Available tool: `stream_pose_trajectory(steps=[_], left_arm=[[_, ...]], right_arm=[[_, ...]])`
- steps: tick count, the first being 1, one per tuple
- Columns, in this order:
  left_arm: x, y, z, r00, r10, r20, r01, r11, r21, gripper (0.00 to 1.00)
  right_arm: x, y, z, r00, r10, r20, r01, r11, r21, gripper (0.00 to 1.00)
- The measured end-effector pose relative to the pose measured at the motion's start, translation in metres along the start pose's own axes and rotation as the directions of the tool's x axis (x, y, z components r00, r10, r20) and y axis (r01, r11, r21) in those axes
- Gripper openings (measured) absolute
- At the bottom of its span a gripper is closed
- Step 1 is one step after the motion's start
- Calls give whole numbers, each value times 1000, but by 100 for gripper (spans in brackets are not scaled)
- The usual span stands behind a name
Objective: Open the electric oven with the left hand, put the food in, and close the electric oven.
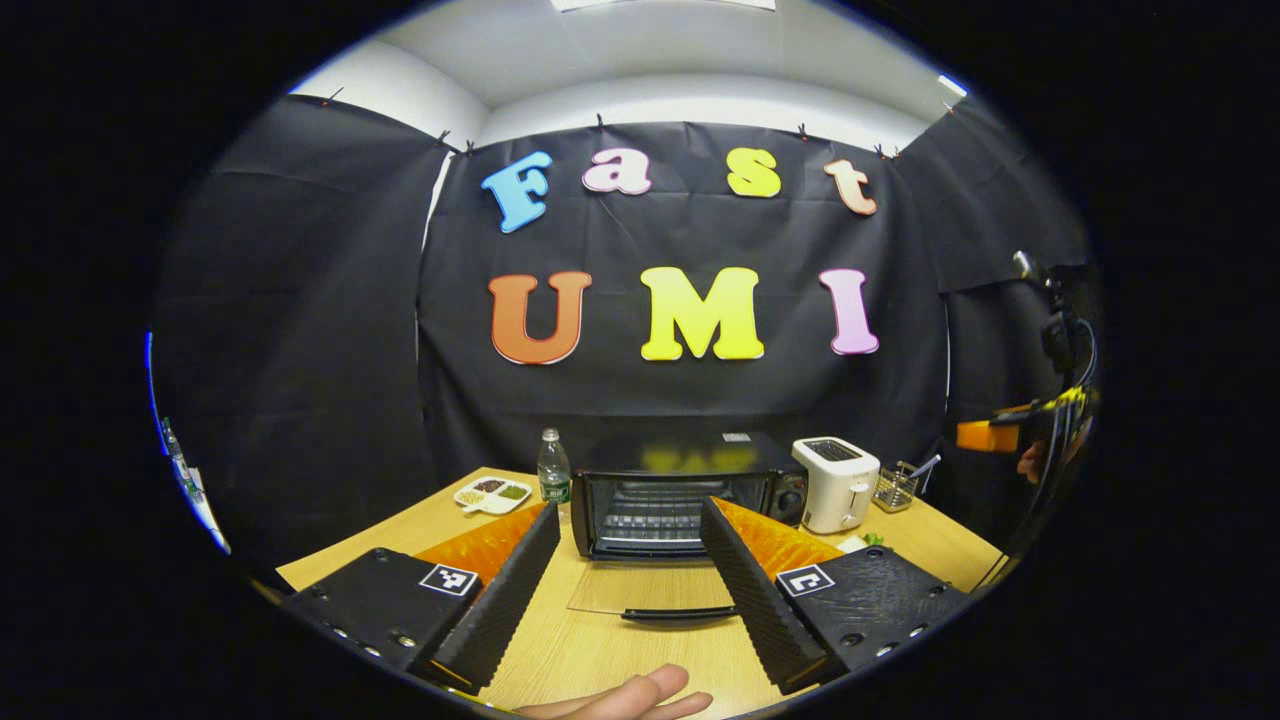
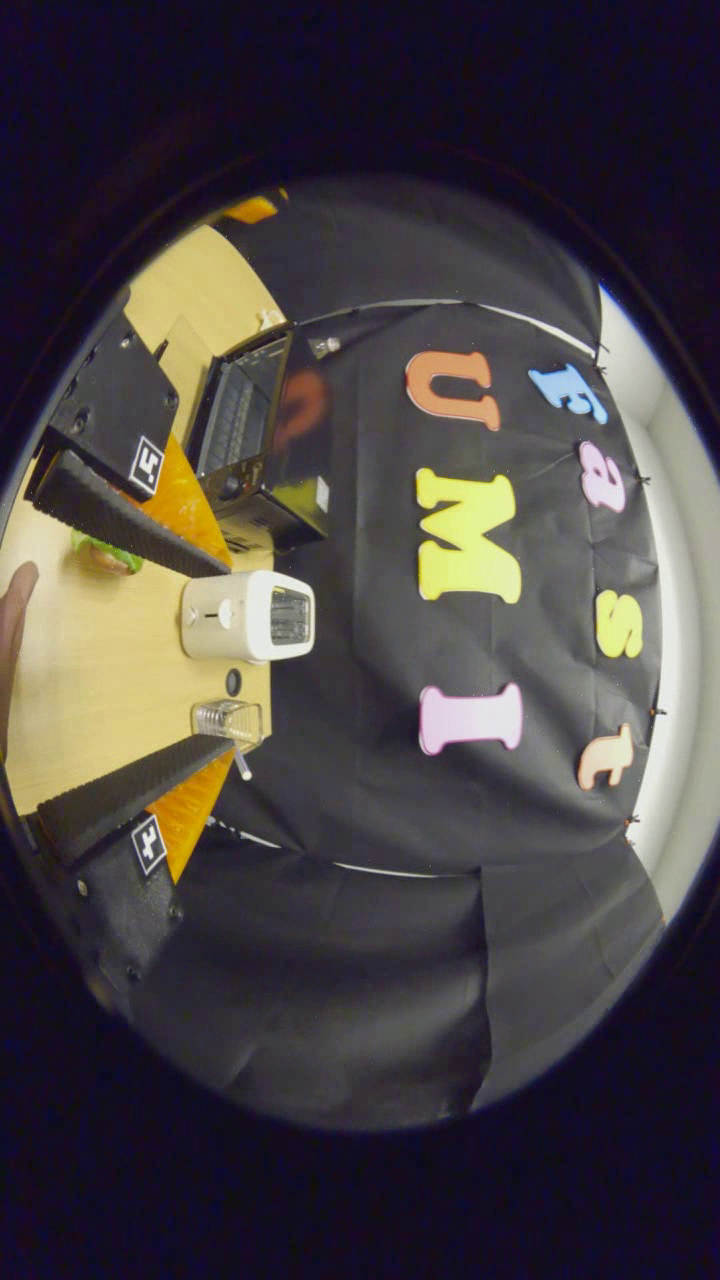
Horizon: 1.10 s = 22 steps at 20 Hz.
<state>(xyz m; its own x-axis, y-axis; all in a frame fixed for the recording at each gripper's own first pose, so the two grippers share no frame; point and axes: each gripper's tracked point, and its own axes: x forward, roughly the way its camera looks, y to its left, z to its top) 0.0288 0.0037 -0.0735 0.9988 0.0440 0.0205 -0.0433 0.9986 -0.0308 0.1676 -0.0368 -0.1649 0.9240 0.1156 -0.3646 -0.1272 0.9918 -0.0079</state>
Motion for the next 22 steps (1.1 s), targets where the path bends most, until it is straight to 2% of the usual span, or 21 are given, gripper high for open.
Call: stream_pose_trajectory(steps=[1, 2, 3, 5, 6, 7, 10, 12, 13, 14, 15, 16, 18, 20, 21, 22], left_arm=[[-5, 1, 10, 1000, 3, 15, -3, 1000, -1, 93], [-9, 5, 18, 999, 13, 32, -13, 1000, -2, 93], [-13, 6, 23, 999, 15, 44, -15, 1000, -1, 93], [-18, 3, 28, 998, 5, 55, -5, 1000, 3, 93], [-21, 1, 28, 999, -1, 54, 1, 1000, 5, 93], [-22, -2, 27, 999, -15, 51, 15, 1000, 7, 93], [-25, -5, 18, 999, -36, 24, 36, 999, 12, 93], [-26, 1, 17, 999, -21, 26, 20, 1000, 19, 93], [-25, 3, 17, 999, -16, 28, 15, 1000, 19, 93], [-25, 4, 17, 999, -15, 28, 15, 1000, 15, 93], [-24, 4, 15, 1000, -16, 27, 16, 1000, 11, 93], [-24, 4, 14, 1000, -16, 23, 16, 1000, 9, 93], [-22, 8, 5, 1000, -14, 14, 14, 1000, 12, 93], [-19, 6, 1, 1000, -19, 3, 19, 1000, 15, 93], [-18, 4, -4, 1000, -25, -7, 25, 1000, 12, 93], [-19, 3, -9, 999, -34, -23, 34, 999, 6, 93]], right_arm=[[11, 8, -11, 998, 40, -46, -39, 999, 23, 100], [21, 17, -23, 991, 95, -91, -91, 995, 52, 91], [31, 27, -35, 980, 150, -132, -141, 987, 74, 100], [47, 33, -61, 950, 222, -220, -197, 972, 129, 100], [54, 39, -74, 927, 263, -268, -227, 961, 157, 90], [58, 47, -88, 898, 308, -314, -258, 947, 192, 95], [69, 66, -116, 783, 446, -434, -329, 889, 319, 93], [69, 73, -135, 689, 511, -514, -339, 854, 395, 92], [71, 78, -140, 648, 544, -533, -336, 832, 441, 80], [73, 81, -144, 616, 571, -542, -333, 813, 477, 80], [73, 83, -147, 600, 589, -542, -330, 799, 503, 79], [78, 82, -147, 599, 593, -538, -322, 794, 516, 90], [84, 86, -153, 581, 605, -545, -316, 784, 534, 87], [85, 92, -158, 548, 632, -548, -302, 760, 575, 82], [85, 92, -161, 540, 638, -549, -292, 754, 588, 77], [86, 93, -163, 533, 650, -541, -280, 739, 612, 63]])
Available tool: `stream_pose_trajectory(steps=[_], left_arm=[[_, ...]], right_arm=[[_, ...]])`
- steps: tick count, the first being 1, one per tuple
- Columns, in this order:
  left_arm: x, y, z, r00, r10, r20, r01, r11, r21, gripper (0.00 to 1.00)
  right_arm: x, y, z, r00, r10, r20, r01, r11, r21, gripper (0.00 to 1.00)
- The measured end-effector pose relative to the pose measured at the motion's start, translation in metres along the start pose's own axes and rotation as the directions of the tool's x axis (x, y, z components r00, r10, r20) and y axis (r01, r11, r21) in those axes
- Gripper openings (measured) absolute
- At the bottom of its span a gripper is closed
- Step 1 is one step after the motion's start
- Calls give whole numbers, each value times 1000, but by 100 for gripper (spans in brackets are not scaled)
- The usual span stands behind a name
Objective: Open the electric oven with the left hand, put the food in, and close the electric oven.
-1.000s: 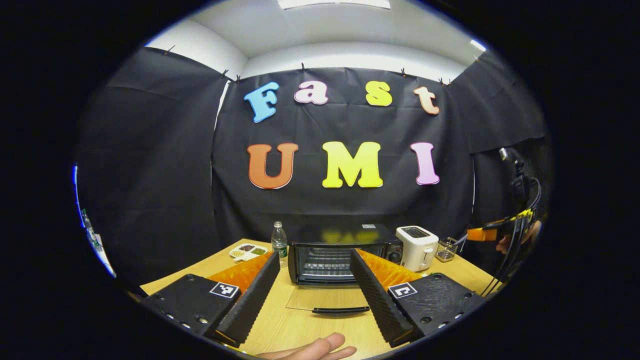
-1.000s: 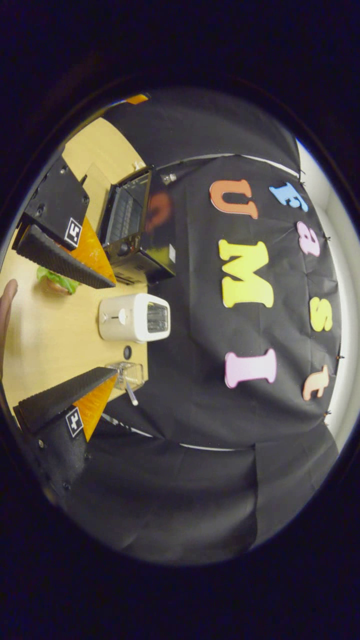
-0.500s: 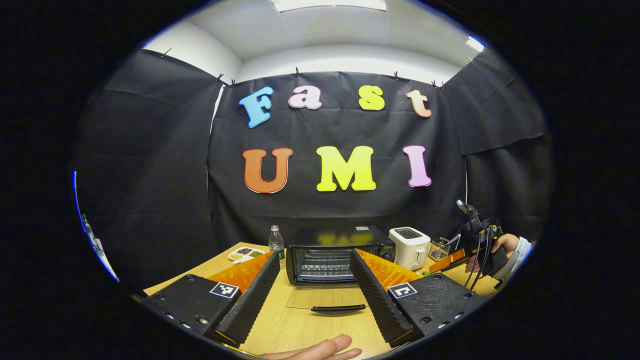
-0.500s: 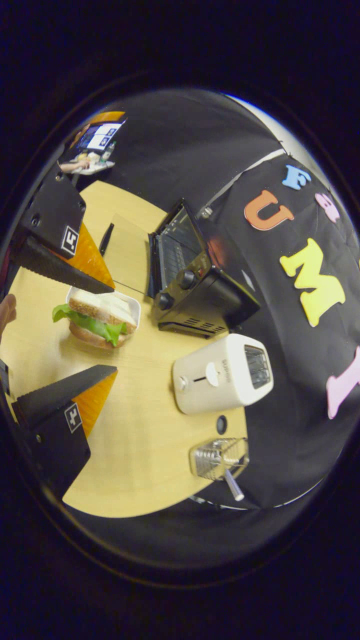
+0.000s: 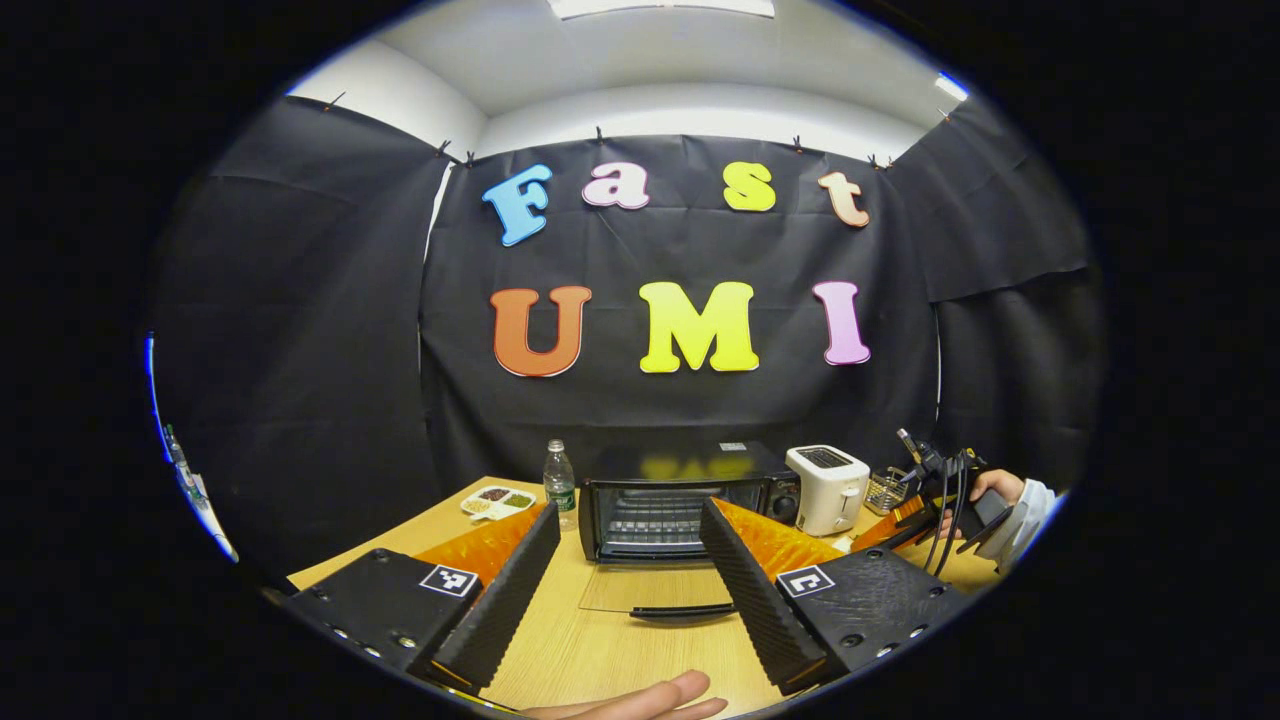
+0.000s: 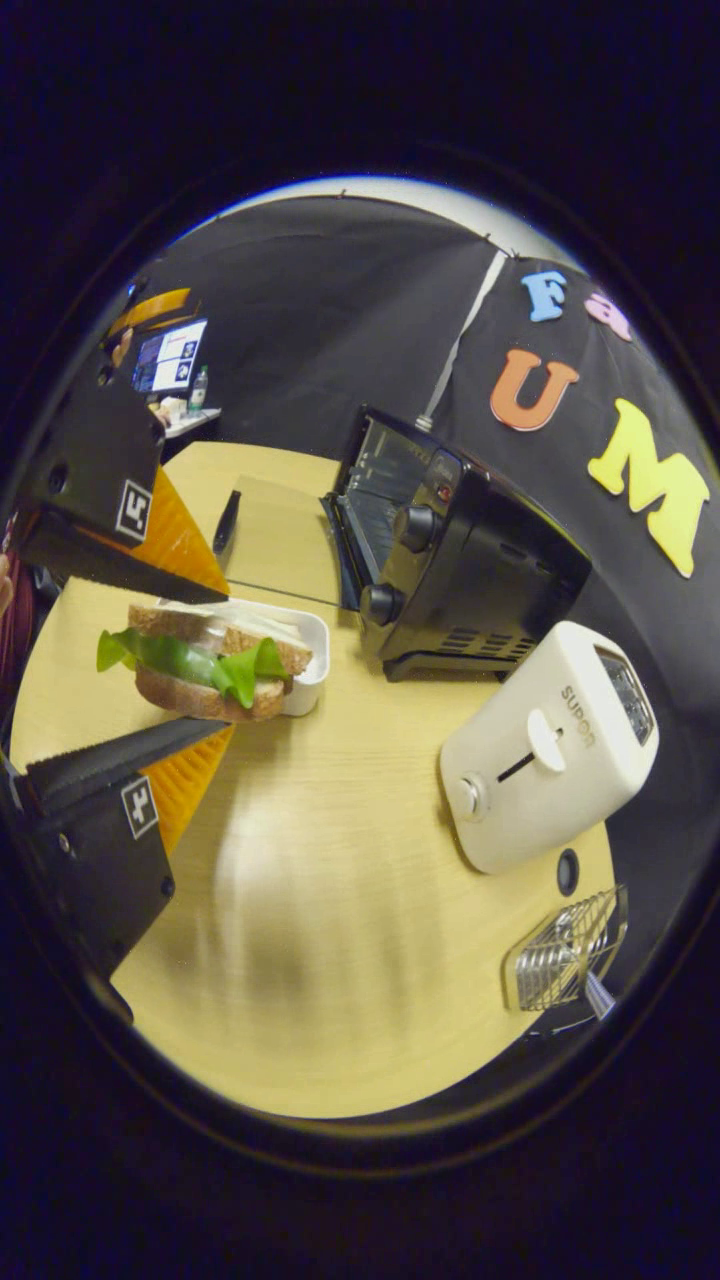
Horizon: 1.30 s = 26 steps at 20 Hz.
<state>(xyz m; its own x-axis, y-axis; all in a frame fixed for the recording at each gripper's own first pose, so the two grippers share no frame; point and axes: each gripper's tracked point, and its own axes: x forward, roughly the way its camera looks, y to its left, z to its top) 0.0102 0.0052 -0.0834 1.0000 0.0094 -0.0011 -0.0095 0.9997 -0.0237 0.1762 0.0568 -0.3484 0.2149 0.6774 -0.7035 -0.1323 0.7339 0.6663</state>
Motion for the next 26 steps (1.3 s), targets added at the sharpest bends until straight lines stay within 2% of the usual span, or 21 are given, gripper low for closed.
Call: stream_pose_trajectory(steps=[1, 2, 3, 4, 6, 7, 8, 9, 10, 12, 13, 15, 20, 26], left_arm=[[1, 0, -2, 1000, -8, -10, 8, 1000, -6, 93], [1, -1, -4, 1000, -11, -19, 10, 1000, -11, 93], [1, 2, -6, 1000, -6, -21, 6, 1000, -12, 93], [2, 4, -6, 1000, -1, -19, 1, 1000, -12, 93], [0, 6, -6, 1000, -4, -16, 4, 1000, -13, 93], [-2, 6, -5, 1000, -5, -15, 5, 1000, -14, 93], [-3, 6, -5, 1000, -7, -12, 6, 1000, -14, 93], [-6, 8, -5, 1000, -9, -8, 8, 1000, -14, 93], [-9, 8, -4, 1000, -11, -4, 11, 1000, -15, 93], [-14, 9, -3, 1000, -19, 5, 19, 1000, -20, 93], [-15, 9, -1, 1000, -22, 9, 22, 999, -23, 93], [-19, 11, 0, 1000, -26, 16, 26, 999, -28, 93], [-30, 17, 3, 999, -30, 31, 31, 999, -38, 93], [-41, 35, 2, 999, -15, 46, 17, 999, -44, 93]], right_arm=[[2, 4, -2, 1000, 21, -6, -21, 1000, 10, 48], [1, 4, -1, 1000, 27, 5, -27, 999, 29, 47], [2, 6, -2, 1000, 25, 13, -26, 999, 41, 39], [-2, 7, -3, 1000, 23, 17, -24, 999, 39, 45], [-6, 14, -5, 999, 25, 32, -26, 999, 29, 41], [-10, 17, -8, 999, 23, 37, -24, 999, 24, 32], [-14, 21, -9, 999, 24, 49, -26, 999, 22, 41], [-19, 25, -10, 998, 31, 61, -32, 999, 15, 41], [-21, 29, -12, 997, 40, 73, -41, 999, 7, 31], [-31, 37, -16, 994, 52, 95, -53, 999, -1, 30], [-34, 41, -18, 993, 59, 105, -59, 998, -5, 39], [-40, 51, -16, 985, 80, 150, -81, 997, 2, 37], [-43, 89, -9, 946, 151, 286, -174, 983, 54, 37], [-11, 143, -7, 853, 239, 463, -322, 941, 107, 36]])
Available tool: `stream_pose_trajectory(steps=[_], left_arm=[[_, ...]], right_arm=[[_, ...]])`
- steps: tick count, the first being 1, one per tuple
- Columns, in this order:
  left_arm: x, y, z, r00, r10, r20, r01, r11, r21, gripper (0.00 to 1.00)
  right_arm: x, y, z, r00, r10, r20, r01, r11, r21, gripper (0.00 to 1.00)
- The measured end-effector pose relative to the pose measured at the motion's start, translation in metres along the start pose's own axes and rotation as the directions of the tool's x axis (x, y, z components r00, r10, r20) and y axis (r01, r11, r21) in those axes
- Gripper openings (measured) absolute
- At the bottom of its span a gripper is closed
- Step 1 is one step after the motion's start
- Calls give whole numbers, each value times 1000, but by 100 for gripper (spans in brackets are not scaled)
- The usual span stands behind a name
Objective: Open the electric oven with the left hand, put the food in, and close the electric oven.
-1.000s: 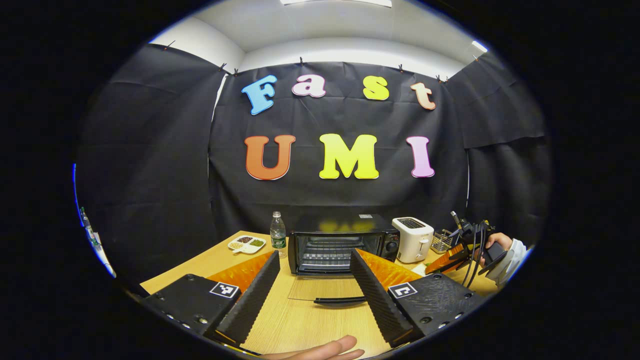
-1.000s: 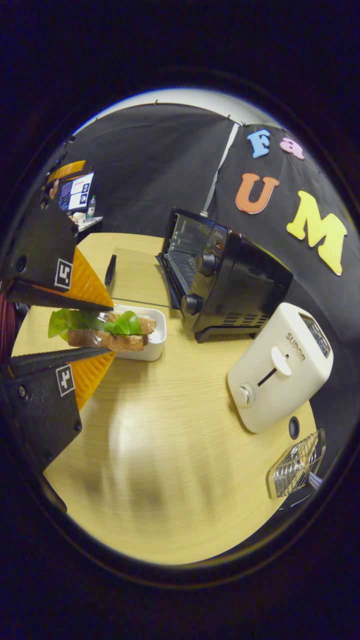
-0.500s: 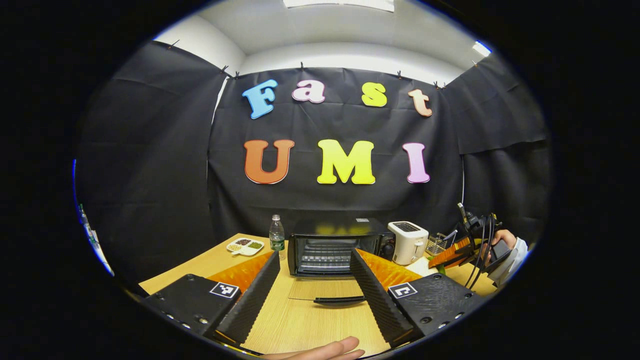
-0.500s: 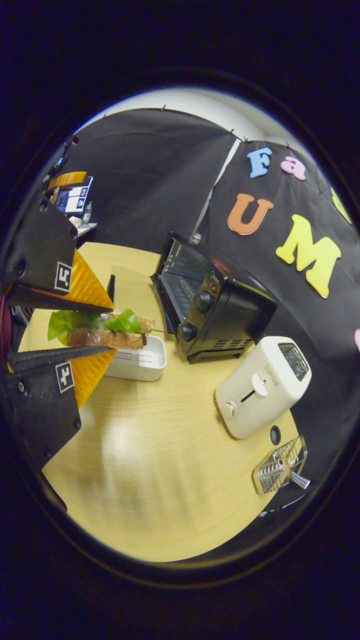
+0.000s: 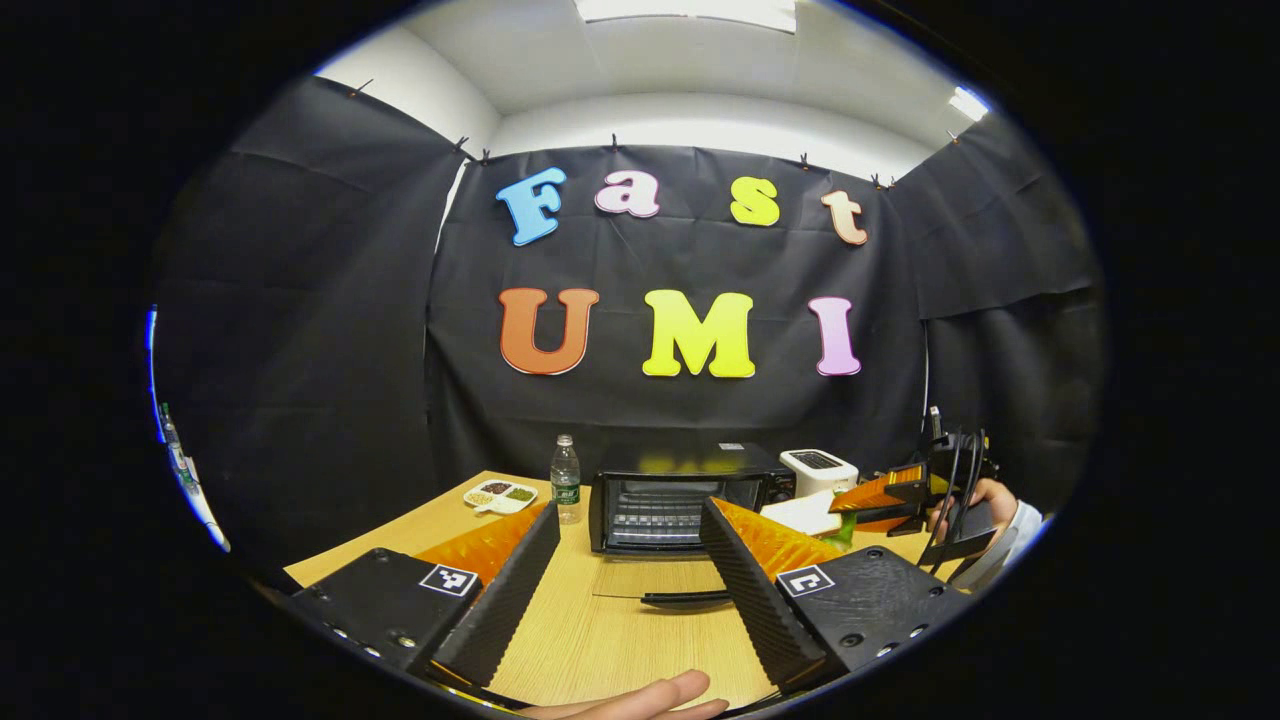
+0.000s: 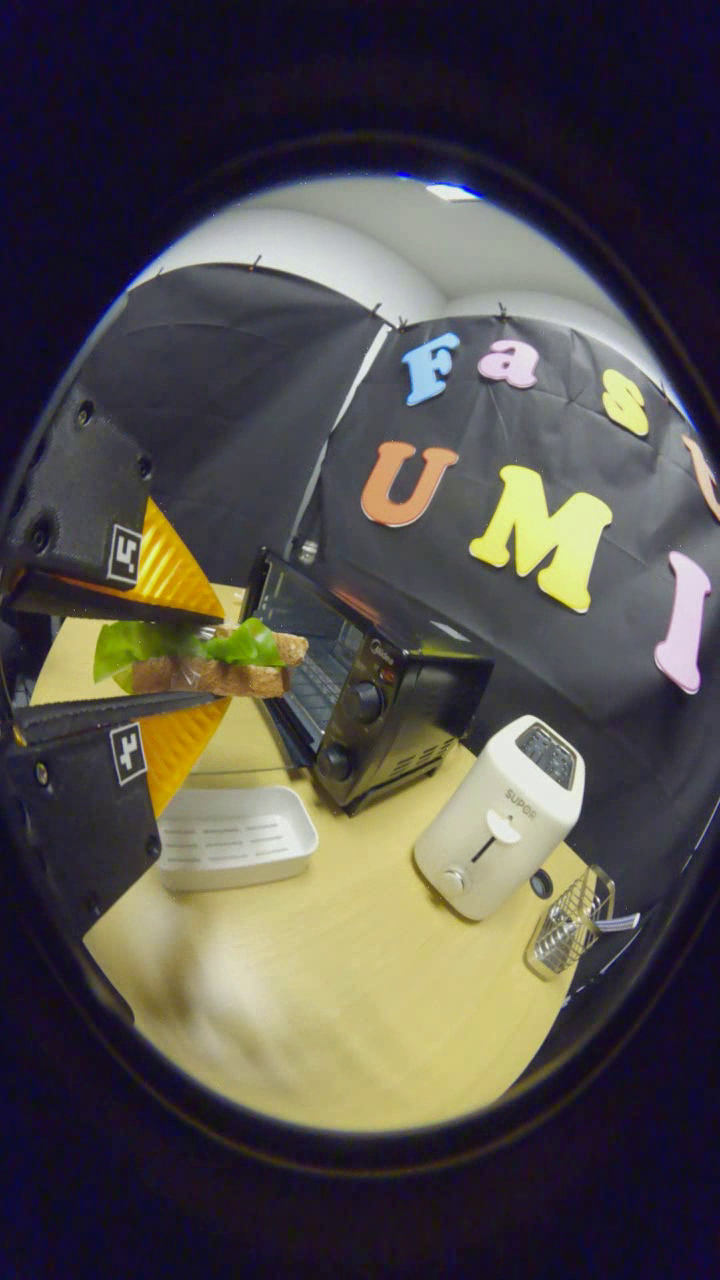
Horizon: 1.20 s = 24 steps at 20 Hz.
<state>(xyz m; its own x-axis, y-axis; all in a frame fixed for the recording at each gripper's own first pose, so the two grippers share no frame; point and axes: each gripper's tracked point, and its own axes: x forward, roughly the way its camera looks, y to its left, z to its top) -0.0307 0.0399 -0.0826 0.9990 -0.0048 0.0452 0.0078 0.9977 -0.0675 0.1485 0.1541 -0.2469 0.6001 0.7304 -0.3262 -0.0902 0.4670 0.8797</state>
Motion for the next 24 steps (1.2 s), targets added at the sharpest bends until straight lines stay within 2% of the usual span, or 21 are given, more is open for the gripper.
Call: stream_pose_trajectory(steps=[6, 9, 14, 16, 20, 21, 22, 23, 24], left_arm=[[3, 19, -4, 999, 25, -21, -25, 1000, -6, 92], [-1, 30, 0, 999, 49, -6, -49, 999, 5, 92], [0, 43, -15, 996, 72, -52, -72, 997, -3, 93], [-1, 50, -22, 994, 93, -56, -94, 996, -8, 92], [4, 53, -27, 992, 100, -74, -102, 995, -18, 92], [5, 54, -27, 992, 101, -73, -102, 995, -11, 92], [4, 54, -30, 992, 103, -79, -103, 995, -2, 92], [4, 54, -32, 991, 104, -85, -104, 995, 7, 92], [6, 51, -33, 991, 101, -86, -100, 995, 16, 92]], right_arm=[[64, 28, -27, 986, 62, 153, -76, 993, 91, 36], [105, 39, -42, 978, 46, 206, -75, 988, 138, 37], [175, 42, -43, 928, -13, 372, -59, 981, 182, 37], [197, 42, -28, 883, -28, 468, -81, 974, 212, 37], [237, 29, 3, 813, -79, 577, -18, 987, 160, 37], [249, 27, 10, 808, -79, 584, -7, 990, 144, 37], [260, 25, 11, 819, -79, 569, 2, 991, 133, 27], [268, 22, 15, 821, -86, 564, 16, 992, 128, 27], [272, 16, 19, 816, -102, 569, 38, 992, 124, 37]])
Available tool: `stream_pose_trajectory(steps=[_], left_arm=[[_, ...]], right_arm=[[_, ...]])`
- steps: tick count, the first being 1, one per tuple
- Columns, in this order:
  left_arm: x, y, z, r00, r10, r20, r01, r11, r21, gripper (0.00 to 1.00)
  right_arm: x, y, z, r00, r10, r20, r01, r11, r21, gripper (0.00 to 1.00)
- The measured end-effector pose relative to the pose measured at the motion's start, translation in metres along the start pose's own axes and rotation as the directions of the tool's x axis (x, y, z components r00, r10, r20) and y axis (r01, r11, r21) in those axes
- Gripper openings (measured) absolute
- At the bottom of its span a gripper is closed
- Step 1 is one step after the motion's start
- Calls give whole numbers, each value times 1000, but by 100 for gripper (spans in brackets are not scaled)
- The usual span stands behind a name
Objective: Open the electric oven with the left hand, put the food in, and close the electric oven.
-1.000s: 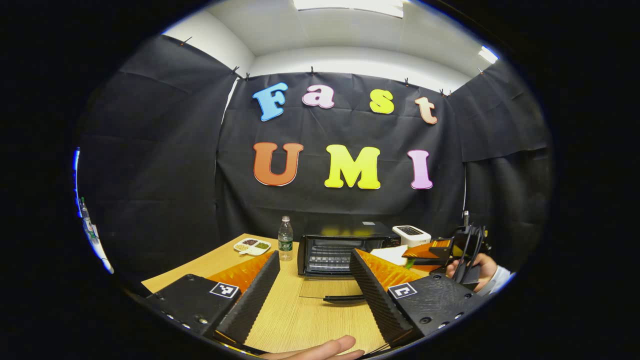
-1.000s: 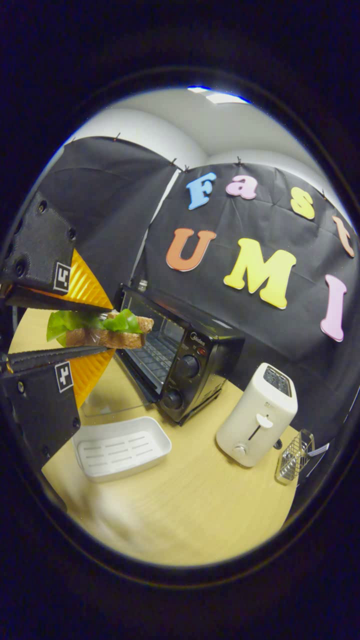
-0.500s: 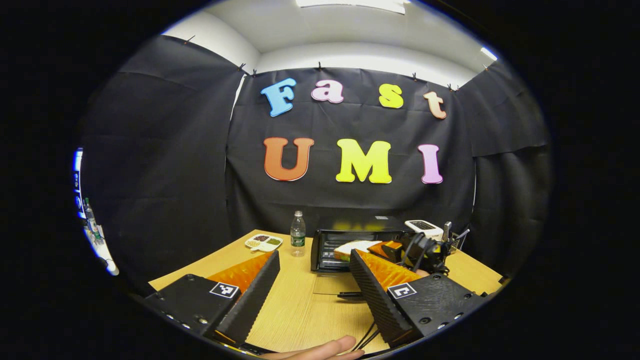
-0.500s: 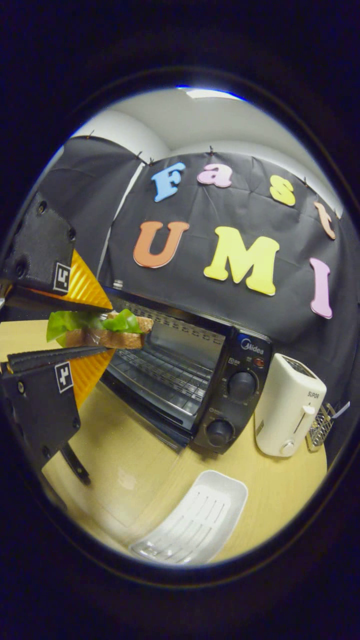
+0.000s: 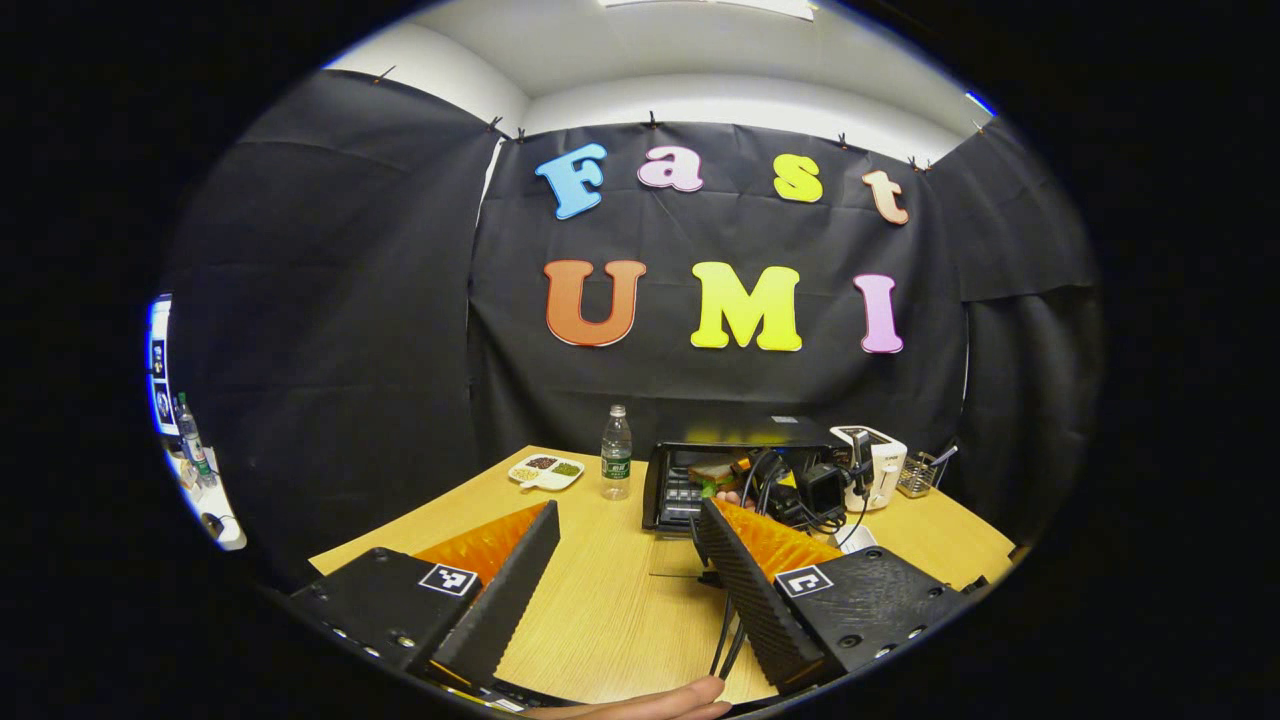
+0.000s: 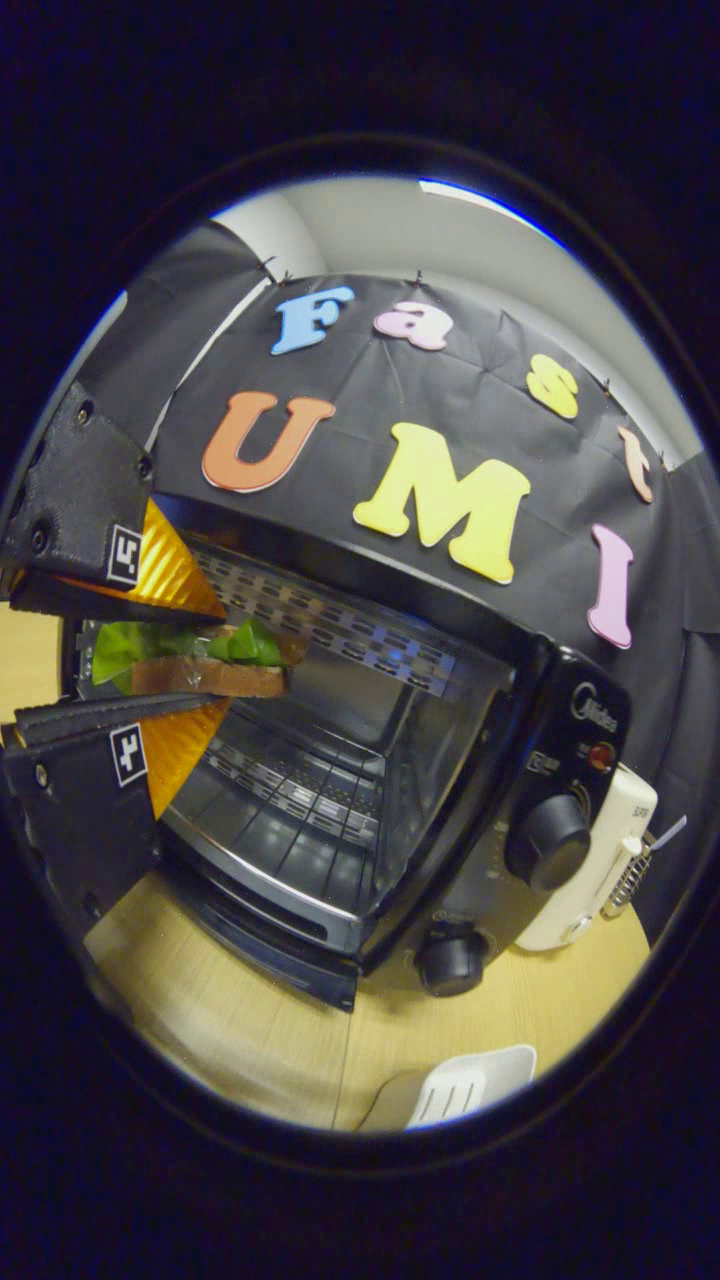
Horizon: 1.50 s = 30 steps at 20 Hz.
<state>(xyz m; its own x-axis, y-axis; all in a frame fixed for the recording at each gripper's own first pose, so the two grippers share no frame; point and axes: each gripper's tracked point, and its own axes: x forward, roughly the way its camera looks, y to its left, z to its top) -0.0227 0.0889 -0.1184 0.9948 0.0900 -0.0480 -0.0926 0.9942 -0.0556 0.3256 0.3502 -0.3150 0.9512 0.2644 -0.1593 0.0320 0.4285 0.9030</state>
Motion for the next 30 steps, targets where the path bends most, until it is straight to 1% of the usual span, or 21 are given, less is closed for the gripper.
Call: stream_pose_trajectory(steps=[1, 2, 3, 4, 7, 8, 9, 11, 12, 13, 14, 15, 16, 17, 18, 19, 20, 22, 24, 27, 30], left_arm=[[2, -1, -1, 1000, 1, -6, -1, 1000, 7, 93], [2, -2, -2, 1000, -2, -7, 2, 1000, 11, 93], [3, -4, -3, 1000, -8, -6, 8, 1000, 10, 93], [3, -6, -4, 1000, -13, -9, 13, 1000, 7, 92], [5, -9, -9, 1000, -18, -25, 18, 1000, 5, 93], [6, -8, -10, 999, -15, -28, 15, 1000, 7, 92], [6, -7, -10, 999, -13, -29, 13, 1000, 7, 92], [4, -4, -10, 1000, -4, -30, 5, 1000, 7, 93], [4, -3, -9, 1000, -1, -27, 1, 1000, 10, 92], [4, -3, -9, 1000, 0, -22, 0, 1000, 16, 92], [3, -2, -10, 1000, 2, -23, -2, 1000, 18, 93], [4, 0, -12, 1000, 6, -26, -6, 1000, 17, 92], [4, 1, -14, 1000, 6, -30, -6, 1000, 14, 92], [4, 1, -17, 999, 5, -36, -4, 1000, 10, 93], [4, 2, -19, 999, 5, -42, -5, 1000, 6, 93], [5, 3, -20, 999, 7, -45, -7, 1000, 1, 92], [4, 5, -20, 999, 7, -48, -7, 1000, -3, 93], [4, 6, -22, 999, 7, -54, -7, 1000, -5, 92], [4, 8, -24, 998, 11, -54, -11, 1000, -4, 92], [4, 10, -25, 998, 19, -62, -20, 1000, -4, 92], [1, 11, -28, 998, 23, -60, -23, 1000, -6, 92]], right_arm=[[6, -9, 3, 1000, -28, 13, 28, 999, -31, 37], [10, -17, 6, 998, -46, 36, 48, 998, -52, 27], [13, -20, 6, 998, -48, 33, 49, 997, -53, 39], [15, -20, 3, 999, -44, 21, 45, 997, -66, 41], [12, -23, 3, 997, -72, 17, 74, 991, -111, 49], [13, -26, 2, 996, -88, 15, 89, 989, -119, 37], [13, -31, 0, 995, -104, 9, 105, 986, -130, 53], [11, -36, -1, 992, -129, -6, 126, 975, -181, 57], [10, -33, -1, 993, -122, -3, 119, 972, -202, 58], [9, -30, 3, 992, -123, 10, 121, 964, -237, 54], [9, -32, 6, 990, -138, 19, 138, 950, -281, 57], [7, -33, 5, 988, -153, 19, 151, 934, -323, 78], [7, -33, 2, 987, -159, 0, 148, 919, -365, 81], [6, -32, -1, 987, -160, -10, 143, 904, -404, 88], [6, -30, -2, 987, -159, -16, 135, 883, -449, 79], [5, -29, -2, 989, -150, -15, 123, 861, -494, 96], [3, -25, -2, 989, -144, -14, 114, 834, -540, 99], [2, -17, -8, 992, -123, -24, 80, 772, -631, 100], [2, -11, -10, 994, -107, -31, 53, 696, -716, 100], [5, -27, -20, 976, -202, -76, 53, 564, -824, 100], [7, -42, -21, 956, -274, -101, 46, 483, -874, 100]])
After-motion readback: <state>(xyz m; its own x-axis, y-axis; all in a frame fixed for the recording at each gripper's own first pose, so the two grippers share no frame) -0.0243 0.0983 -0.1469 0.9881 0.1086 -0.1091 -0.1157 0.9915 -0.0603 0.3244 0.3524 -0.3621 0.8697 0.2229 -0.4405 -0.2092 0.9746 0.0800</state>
